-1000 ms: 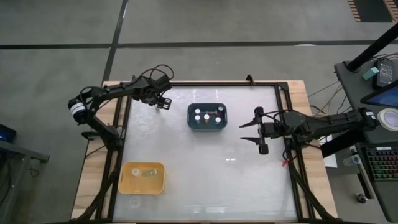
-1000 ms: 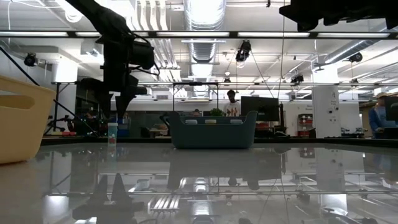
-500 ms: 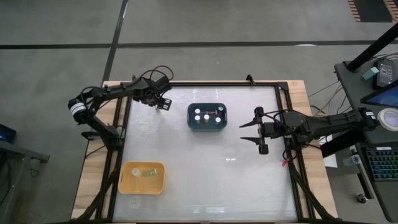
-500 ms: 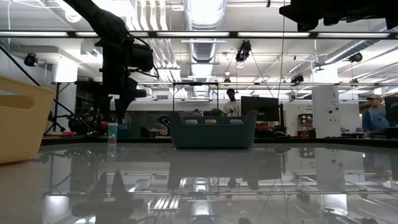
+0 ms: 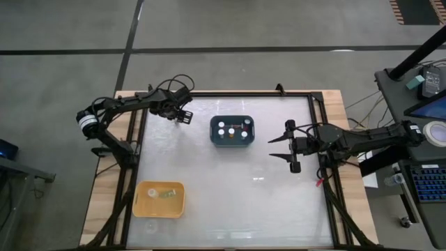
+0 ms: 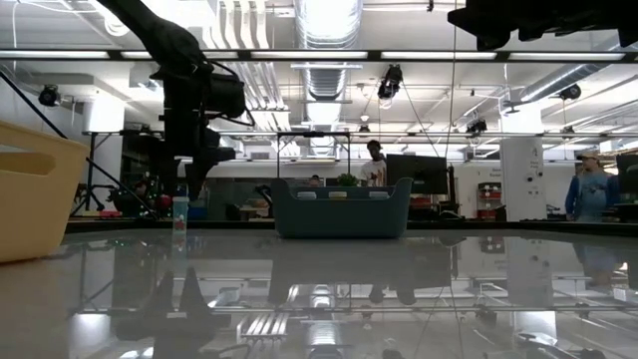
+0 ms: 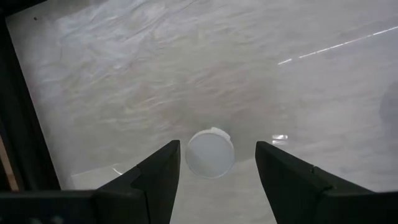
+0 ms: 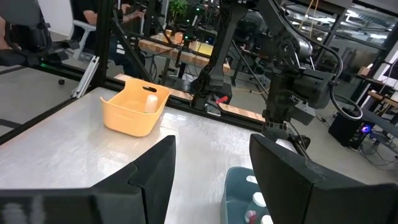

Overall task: Pick and place medicine bottles into bin by pill shape (circle, oval)
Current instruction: Put the green capsule bottle into the blue bin

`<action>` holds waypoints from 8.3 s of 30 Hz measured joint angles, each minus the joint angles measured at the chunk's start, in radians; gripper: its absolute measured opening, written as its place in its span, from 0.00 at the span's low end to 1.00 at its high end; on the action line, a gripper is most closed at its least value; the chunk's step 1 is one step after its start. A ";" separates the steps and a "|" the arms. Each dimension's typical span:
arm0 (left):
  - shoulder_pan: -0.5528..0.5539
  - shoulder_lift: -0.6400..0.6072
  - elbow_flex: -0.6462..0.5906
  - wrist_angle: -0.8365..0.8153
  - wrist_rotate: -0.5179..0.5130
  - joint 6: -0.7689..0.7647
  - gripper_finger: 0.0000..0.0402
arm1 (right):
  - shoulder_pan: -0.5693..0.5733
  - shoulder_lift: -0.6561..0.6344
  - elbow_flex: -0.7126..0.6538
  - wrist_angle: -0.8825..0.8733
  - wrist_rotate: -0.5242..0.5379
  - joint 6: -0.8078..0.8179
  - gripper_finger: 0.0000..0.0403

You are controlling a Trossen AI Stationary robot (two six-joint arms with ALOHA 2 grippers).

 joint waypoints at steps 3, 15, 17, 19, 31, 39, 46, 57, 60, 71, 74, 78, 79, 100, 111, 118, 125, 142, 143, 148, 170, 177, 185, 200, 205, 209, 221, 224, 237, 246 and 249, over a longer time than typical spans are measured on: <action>0.000 0.000 -0.006 0.001 -0.001 -0.002 0.48 | 0.000 0.000 0.000 0.000 0.000 0.001 0.49; 0.001 0.000 -0.061 0.062 -0.010 -0.001 0.48 | 0.000 0.000 0.000 0.000 0.005 -0.004 0.49; 0.001 0.000 -0.061 0.063 -0.011 0.001 0.48 | 0.000 0.000 0.000 0.000 0.005 -0.004 0.49; 0.001 0.000 -0.058 0.063 -0.015 0.013 0.47 | 0.000 0.000 0.000 0.000 0.005 -0.004 0.49; 0.001 0.000 -0.060 0.071 -0.016 0.017 0.23 | 0.000 0.000 0.000 0.000 0.006 -0.004 0.49; -0.006 0.000 -0.059 0.069 -0.018 0.017 0.25 | 0.000 0.000 0.000 0.000 0.006 -0.004 0.49; -0.078 -0.055 -0.024 0.040 -0.018 0.016 0.24 | 0.000 0.000 0.000 0.000 0.006 -0.005 0.49; -0.345 -0.186 0.044 -0.041 -0.015 -0.074 0.24 | 0.000 0.000 0.000 0.000 0.006 -0.004 0.49; -0.445 -0.203 0.071 -0.062 -0.002 -0.111 0.24 | 0.000 0.000 0.000 0.000 0.006 -0.002 0.49; -0.821 -0.204 0.207 -0.106 0.041 -0.307 0.24 | 0.000 0.000 0.000 0.000 0.006 0.003 0.49; -0.921 -0.203 0.242 -0.108 0.052 -0.398 0.24 | 0.000 0.000 0.000 0.000 0.006 0.003 0.49; -1.062 -0.186 0.286 -0.105 0.057 -0.550 0.24 | 0.000 0.000 0.000 0.000 0.006 0.003 0.49; -1.098 -0.176 0.293 -0.106 0.059 -0.585 0.24 | 0.000 0.000 0.000 0.000 0.006 0.003 0.49; -1.548 -0.001 0.394 -0.366 0.237 -0.899 0.24 | 0.000 0.002 0.000 0.008 0.006 0.049 0.49; -1.529 -0.007 0.393 -0.365 0.155 -0.869 0.24 | 0.000 0.017 -0.003 0.010 0.006 0.089 0.49; -1.379 0.000 0.402 -0.313 -0.032 -0.531 0.24 | 0.000 0.134 0.009 0.066 0.006 0.108 0.49; -1.167 0.001 0.395 -0.231 -0.246 -0.108 0.24 | 0.000 0.253 0.072 0.077 0.006 0.089 0.49; -0.910 0.002 0.292 0.441 -0.286 0.601 0.24 | 0.001 0.431 0.165 0.099 -0.003 0.109 0.49; -0.907 0.004 0.287 0.451 -0.286 0.603 0.24 | 0.001 0.446 0.173 0.105 -0.003 0.108 0.49; -0.903 0.007 0.280 0.486 -0.286 0.627 0.24 | 0.000 0.514 0.225 0.115 0.009 0.088 0.49; -0.904 0.006 0.265 0.550 -0.285 0.681 0.24 | -0.002 0.675 0.372 0.075 0.085 0.065 0.34; -0.904 0.006 0.265 0.550 -0.278 0.679 0.24 | -0.002 0.675 0.372 0.070 0.085 0.071 0.23; -0.904 0.006 0.265 0.557 -0.285 0.646 0.31 | -0.002 0.675 0.372 0.070 0.085 0.079 0.23; -0.921 -0.019 0.264 0.563 -0.288 0.653 0.57 | -0.002 0.675 0.371 0.045 0.084 0.091 0.23; -0.946 -0.065 0.244 0.549 -0.287 0.655 0.57 | -0.002 0.675 0.371 0.015 0.084 0.122 0.23; -0.963 -0.102 0.218 0.550 -0.292 0.649 0.57 | -0.002 0.674 0.371 -0.034 0.084 0.151 0.23; -0.993 -0.128 0.140 0.545 -0.293 0.648 0.57 | 0.000 0.674 0.533 -0.593 0.085 0.324 0.23; -0.994 -0.146 0.119 0.548 -0.294 0.649 0.57 | 0.000 0.674 0.598 -0.781 0.085 0.369 0.23; -0.996 -0.324 -0.074 0.636 -0.426 0.656 0.57 | -0.039 0.676 0.835 -1.101 0.164 0.398 0.23; -0.997 -0.407 -0.191 0.734 -0.432 0.666 0.57 | -0.115 0.818 0.979 -1.122 0.163 0.291 0.23; -0.997 -0.429 -0.201 0.736 -0.432 0.669 0.57 | -0.137 0.889 1.029 -1.123 0.162 0.254 0.23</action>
